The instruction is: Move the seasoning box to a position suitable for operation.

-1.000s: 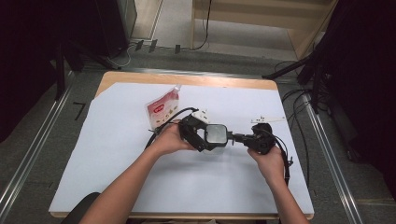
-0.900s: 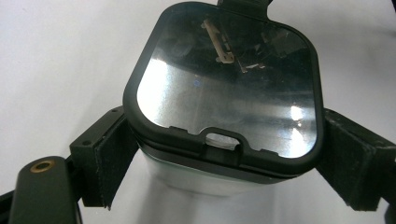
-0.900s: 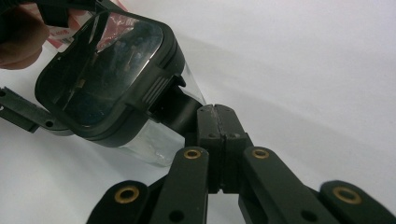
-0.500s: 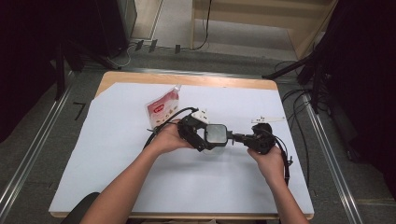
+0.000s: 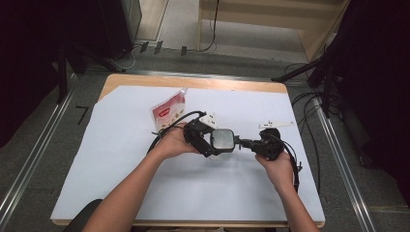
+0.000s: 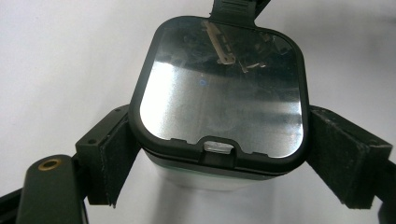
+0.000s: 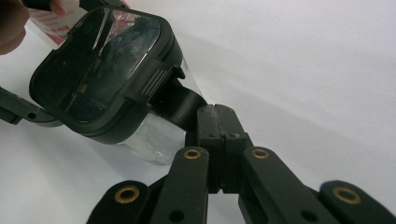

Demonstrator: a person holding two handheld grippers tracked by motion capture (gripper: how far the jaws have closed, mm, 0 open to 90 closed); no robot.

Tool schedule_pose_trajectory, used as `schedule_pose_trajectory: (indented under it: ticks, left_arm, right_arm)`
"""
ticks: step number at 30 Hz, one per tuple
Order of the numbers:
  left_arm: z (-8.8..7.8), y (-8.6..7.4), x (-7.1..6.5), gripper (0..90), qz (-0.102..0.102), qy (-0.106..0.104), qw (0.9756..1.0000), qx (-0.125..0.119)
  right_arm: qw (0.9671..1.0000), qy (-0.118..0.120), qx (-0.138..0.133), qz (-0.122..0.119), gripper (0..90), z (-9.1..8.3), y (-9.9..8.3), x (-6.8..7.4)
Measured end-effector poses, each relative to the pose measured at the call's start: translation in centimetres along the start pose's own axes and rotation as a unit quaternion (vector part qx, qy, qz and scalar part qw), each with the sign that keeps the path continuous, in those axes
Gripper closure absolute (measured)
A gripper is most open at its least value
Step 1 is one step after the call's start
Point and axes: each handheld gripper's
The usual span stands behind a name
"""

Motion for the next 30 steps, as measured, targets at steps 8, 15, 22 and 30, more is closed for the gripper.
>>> schedule_pose_trajectory:
  ticks: [8, 15, 22, 30]
  left_arm:
    - [-0.5, 0.3, -0.2, 16.9, 0.001, 0.002, 0.9999, -0.013]
    - [-0.8, 0.6, -0.3, 16.9, 0.004, 0.005, 0.9998, -0.019]
    - [-1.0, 1.1, -0.5, 17.0, 0.000, 0.006, 0.9999, -0.014]
    - [-1.8, 1.9, -0.5, 18.7, -0.019, -0.006, 0.9988, -0.045]
  right_arm:
    - [1.0000, 0.001, 0.003, -0.001, 90.0, 0.0, 0.0, 0.2]
    - [1.0000, 0.002, 0.002, 0.000, 90.0, 0.1, 0.0, 0.2]
    - [1.0000, 0.002, 0.003, -0.001, 90.0, 0.1, -0.1, 0.2]
    - [1.0000, 0.006, 0.006, -0.004, 90.0, 0.2, -0.1, 0.4]
Point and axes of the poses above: each handheld gripper's, and its own axes: z roughly forward along the jaws, y roughly out of its top, x roughly to its left, and after that the axes turned 1 degree about -x, right-handed
